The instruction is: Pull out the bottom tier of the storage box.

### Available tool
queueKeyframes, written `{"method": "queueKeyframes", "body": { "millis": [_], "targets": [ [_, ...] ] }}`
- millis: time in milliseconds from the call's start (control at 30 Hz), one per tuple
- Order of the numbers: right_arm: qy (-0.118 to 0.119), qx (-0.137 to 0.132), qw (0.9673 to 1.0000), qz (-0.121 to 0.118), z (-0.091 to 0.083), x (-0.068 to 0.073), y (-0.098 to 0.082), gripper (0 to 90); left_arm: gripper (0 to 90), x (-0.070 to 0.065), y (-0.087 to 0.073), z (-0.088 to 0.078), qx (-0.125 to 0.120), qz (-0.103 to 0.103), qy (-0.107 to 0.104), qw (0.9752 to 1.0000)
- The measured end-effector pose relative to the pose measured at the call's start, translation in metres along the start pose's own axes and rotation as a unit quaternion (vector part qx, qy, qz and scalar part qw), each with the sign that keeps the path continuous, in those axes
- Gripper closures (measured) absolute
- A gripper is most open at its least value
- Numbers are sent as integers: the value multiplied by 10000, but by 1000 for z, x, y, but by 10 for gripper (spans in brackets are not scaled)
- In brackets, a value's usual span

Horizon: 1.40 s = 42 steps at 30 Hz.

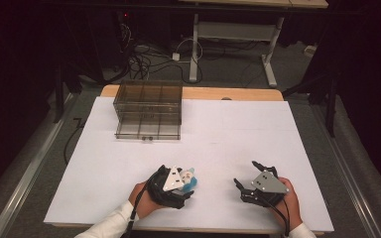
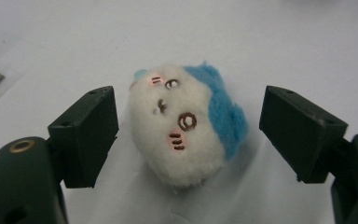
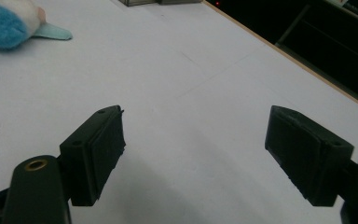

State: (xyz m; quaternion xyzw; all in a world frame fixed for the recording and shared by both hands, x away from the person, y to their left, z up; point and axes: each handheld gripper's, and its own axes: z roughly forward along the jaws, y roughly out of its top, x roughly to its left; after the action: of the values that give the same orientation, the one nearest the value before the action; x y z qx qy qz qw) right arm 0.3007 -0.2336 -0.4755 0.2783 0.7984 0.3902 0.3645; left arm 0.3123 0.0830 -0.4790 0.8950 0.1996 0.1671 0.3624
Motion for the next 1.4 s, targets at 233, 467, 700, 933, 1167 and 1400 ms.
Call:
{"method": "queueKeyframes", "body": {
  "millis": [233,467,700,933,1167,1400],
  "targets": [
    [20,-11,10000,29,0,-1,0,206,318,7,-2,5,115,-174,-185,9996],
    [23,-20,10000,47,0,-2,0,206,374,13,-3,5,84,-22,-352,9993],
    [47,-18,10000,77,3,-4,0,206,397,16,-4,5,42,126,-344,9993],
    [50,-7,10000,36,4,-4,0,206,412,18,-3,-1,6,302,-286,9991],
    [63,-51,10000,28,4,-4,2,206,413,21,-4,-10,-21,362,-184,9992],
    [175,-72,9998,-38,12,-2,6,206,415,24,-13,-17,14,288,-78,9996]
  ]
}}
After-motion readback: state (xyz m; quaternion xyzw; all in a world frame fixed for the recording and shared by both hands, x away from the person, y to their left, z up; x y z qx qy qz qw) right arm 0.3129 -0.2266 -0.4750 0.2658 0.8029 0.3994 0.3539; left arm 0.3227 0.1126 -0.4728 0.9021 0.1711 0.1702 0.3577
